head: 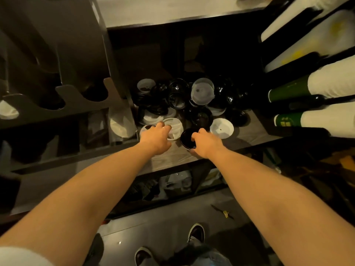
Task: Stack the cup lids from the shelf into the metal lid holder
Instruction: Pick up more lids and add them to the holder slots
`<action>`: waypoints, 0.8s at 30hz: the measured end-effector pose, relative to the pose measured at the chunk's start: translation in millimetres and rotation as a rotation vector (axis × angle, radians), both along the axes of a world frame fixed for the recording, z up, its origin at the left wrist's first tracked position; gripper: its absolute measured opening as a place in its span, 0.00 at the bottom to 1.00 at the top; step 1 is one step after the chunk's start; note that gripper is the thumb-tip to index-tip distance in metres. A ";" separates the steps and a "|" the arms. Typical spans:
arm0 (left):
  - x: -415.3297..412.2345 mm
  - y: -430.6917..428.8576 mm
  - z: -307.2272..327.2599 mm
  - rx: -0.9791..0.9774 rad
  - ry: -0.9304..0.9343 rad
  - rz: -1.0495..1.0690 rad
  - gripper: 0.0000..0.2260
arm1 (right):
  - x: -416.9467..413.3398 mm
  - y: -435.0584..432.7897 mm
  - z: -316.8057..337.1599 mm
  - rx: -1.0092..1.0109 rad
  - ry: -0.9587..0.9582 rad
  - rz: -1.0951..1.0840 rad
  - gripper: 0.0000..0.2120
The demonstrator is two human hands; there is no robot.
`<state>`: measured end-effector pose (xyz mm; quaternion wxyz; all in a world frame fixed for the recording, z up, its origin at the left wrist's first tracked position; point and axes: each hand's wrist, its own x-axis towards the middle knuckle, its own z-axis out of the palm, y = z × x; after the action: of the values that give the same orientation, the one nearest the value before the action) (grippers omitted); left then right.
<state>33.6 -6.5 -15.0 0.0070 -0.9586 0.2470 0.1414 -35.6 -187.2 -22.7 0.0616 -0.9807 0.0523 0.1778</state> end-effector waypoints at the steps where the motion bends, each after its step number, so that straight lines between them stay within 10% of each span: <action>1: 2.7 -3.4 -4.0 0.002 -0.012 0.012 0.25 | 2.9 -1.8 -2.0 0.006 0.015 0.018 0.25; 24: 38.3 -30.3 -25.5 -0.057 -0.007 0.051 0.18 | 28.5 -16.8 -0.4 0.226 -0.007 0.138 0.09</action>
<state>72.0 -36.8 -40.5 -0.0229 -0.9649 0.2263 0.1309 -7.1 -204.0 -23.1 0.1595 -0.9695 -0.0359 0.1828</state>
